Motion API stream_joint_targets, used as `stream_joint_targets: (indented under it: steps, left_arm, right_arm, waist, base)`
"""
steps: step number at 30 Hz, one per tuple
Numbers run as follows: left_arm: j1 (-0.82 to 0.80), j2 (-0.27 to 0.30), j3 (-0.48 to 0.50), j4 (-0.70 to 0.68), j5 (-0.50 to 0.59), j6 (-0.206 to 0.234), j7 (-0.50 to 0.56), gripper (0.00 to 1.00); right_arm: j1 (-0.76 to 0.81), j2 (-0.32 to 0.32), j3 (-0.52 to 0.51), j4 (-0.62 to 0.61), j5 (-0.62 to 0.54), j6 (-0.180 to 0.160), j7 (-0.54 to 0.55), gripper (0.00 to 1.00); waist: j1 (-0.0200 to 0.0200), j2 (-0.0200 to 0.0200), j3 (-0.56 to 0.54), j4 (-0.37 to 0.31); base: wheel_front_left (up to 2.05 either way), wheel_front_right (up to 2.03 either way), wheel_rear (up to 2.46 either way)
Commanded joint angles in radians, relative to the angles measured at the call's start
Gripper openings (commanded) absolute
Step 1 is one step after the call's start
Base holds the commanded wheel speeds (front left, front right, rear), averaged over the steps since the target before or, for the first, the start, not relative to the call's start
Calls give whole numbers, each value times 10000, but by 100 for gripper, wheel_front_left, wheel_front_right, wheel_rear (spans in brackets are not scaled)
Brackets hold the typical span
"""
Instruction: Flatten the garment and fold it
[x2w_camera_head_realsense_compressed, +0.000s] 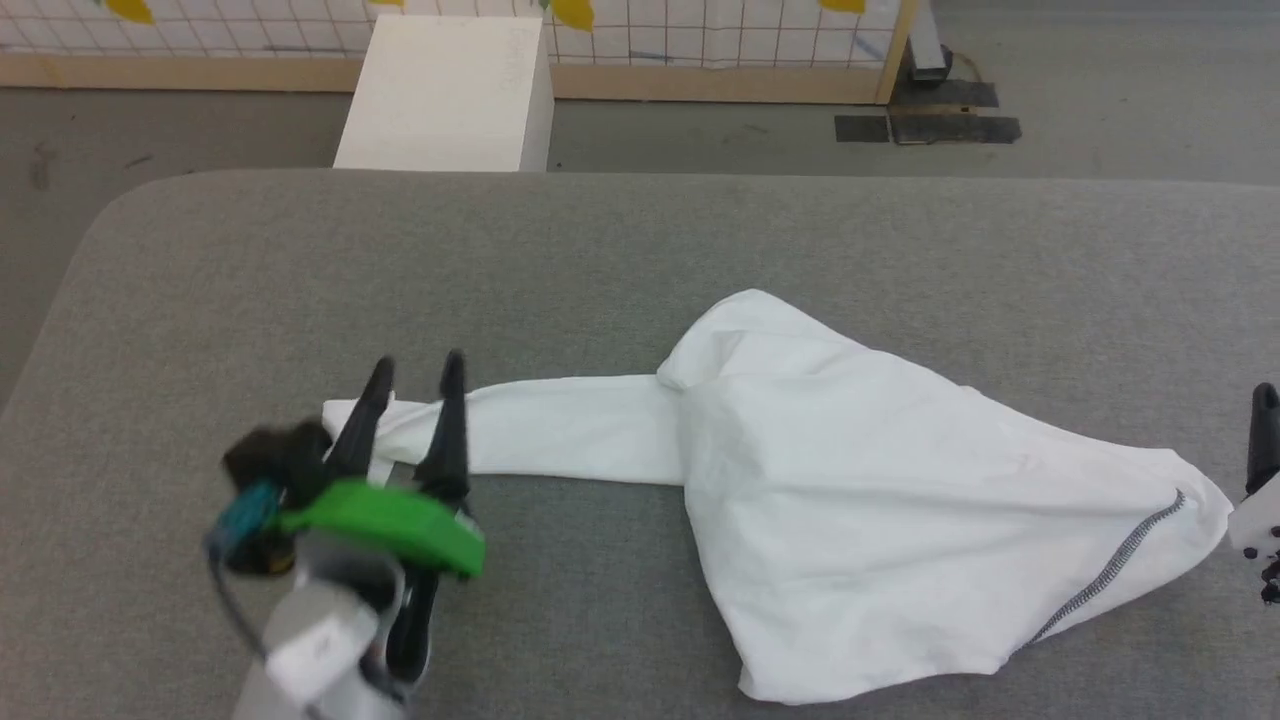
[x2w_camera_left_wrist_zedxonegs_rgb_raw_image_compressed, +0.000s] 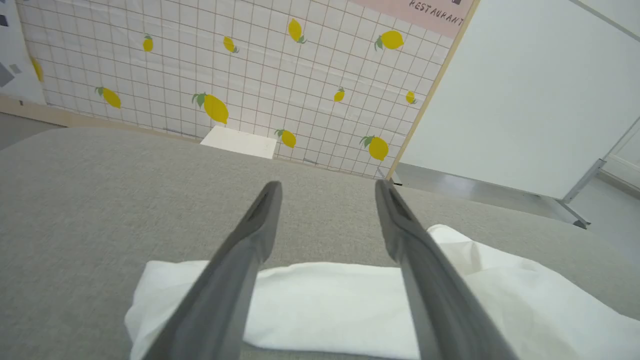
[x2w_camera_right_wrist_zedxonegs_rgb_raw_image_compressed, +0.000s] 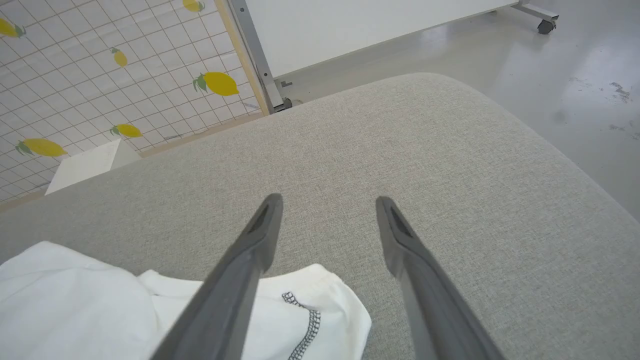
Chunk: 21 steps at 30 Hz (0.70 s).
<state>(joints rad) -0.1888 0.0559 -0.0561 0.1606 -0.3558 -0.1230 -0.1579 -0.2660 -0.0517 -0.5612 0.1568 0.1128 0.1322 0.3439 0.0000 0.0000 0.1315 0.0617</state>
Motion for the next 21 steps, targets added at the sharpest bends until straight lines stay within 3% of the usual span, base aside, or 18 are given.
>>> stream_joint_targets:
  steps: [1,10,16,21]
  left_arm:
    - [-712,-12,-146,263,-222,-67,594,100]
    - [-4900,9,-1679,2773,-609,9,5582,100]
    - [-6317,23,-2772,4415,-46,-10,7227,100]
    - [-6582,119,-3480,5345,385,-33,7555,100]
  right_arm:
    - [206,12,129,-57,176,-15,-256,100]
    - [664,13,1201,-110,1104,-15,-765,100]
    - [571,14,1604,130,1444,-15,-1018,100]
    - [474,14,1683,503,1545,-15,-1301,100]
  waist:
    - [0,0,-79,-156]
    - [0,0,688,-1009]
    - [0,0,1396,-1700]
    - [0,0,1743,-2025]
  base:
    - [0,0,0]
    - [0,0,0]
    - [0,0,0]
    - [0,0,0]
